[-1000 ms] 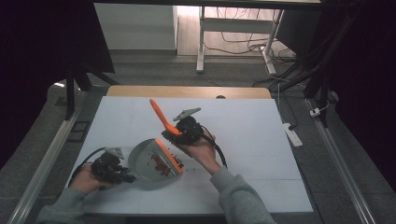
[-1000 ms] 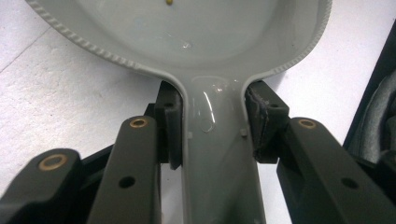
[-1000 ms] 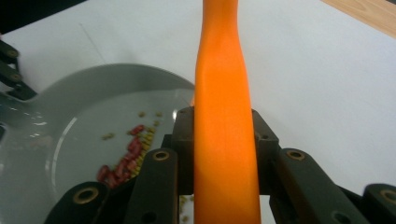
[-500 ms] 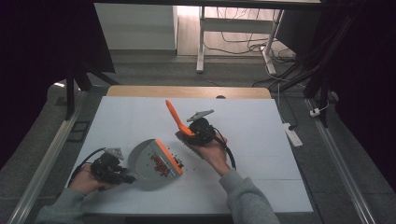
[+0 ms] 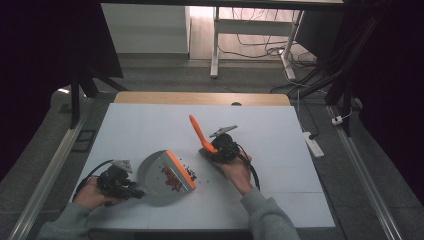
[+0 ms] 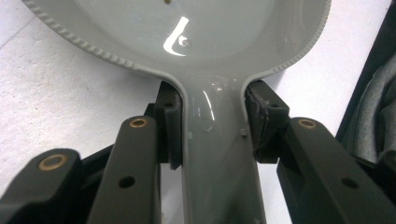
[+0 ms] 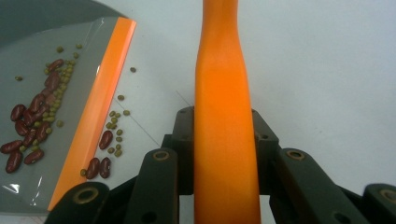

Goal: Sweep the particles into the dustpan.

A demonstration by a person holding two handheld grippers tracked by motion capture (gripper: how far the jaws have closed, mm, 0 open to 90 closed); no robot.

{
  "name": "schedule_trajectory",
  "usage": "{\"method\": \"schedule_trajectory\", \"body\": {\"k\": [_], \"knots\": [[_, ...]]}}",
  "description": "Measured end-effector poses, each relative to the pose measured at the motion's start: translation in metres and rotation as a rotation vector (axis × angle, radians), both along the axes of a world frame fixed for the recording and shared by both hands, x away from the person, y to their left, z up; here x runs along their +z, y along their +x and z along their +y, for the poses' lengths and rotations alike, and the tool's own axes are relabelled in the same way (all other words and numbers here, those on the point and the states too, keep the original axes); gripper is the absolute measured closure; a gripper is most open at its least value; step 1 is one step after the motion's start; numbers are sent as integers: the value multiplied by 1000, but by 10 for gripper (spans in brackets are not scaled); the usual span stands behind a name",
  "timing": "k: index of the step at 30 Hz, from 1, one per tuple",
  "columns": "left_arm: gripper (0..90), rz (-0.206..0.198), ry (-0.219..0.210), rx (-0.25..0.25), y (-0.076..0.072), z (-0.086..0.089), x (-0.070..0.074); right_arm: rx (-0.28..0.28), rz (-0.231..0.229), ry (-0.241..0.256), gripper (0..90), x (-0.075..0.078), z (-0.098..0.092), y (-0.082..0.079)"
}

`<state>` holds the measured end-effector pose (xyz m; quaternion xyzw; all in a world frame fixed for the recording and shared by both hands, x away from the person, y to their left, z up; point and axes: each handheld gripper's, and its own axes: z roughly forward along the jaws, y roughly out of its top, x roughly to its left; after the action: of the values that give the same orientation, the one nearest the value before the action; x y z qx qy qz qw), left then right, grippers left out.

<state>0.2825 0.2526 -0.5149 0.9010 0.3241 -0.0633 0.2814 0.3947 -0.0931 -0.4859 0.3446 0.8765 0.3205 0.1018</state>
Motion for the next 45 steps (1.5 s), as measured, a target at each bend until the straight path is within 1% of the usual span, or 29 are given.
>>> {"method": "schedule_trajectory", "body": {"k": [7, 14, 22, 29, 32, 39, 45], "knots": [[617, 4, 1, -8, -2, -1, 0, 3, -2, -1, 708, -3, 9, -2], [617, 9, 4, -11, -6, -3, 0, -7, 6, 3, 708, -4, 19, -8], [617, 11, 2, -17, -7, -3, 0, 16, 10, -5, 708, -6, 39, -14], [617, 10, 5, -19, -8, -4, 0, 28, 5, -5, 708, -7, 53, -21], [617, 11, 5, -20, -8, -4, 0, 38, -5, -8, 708, -8, 57, -23], [617, 11, 4, -18, -8, -6, 0, 39, 0, 4, 708, -8, 59, -25], [617, 9, 3, -16, -8, -6, 0, 49, 11, 23, 708, -10, 68, -30]]}}
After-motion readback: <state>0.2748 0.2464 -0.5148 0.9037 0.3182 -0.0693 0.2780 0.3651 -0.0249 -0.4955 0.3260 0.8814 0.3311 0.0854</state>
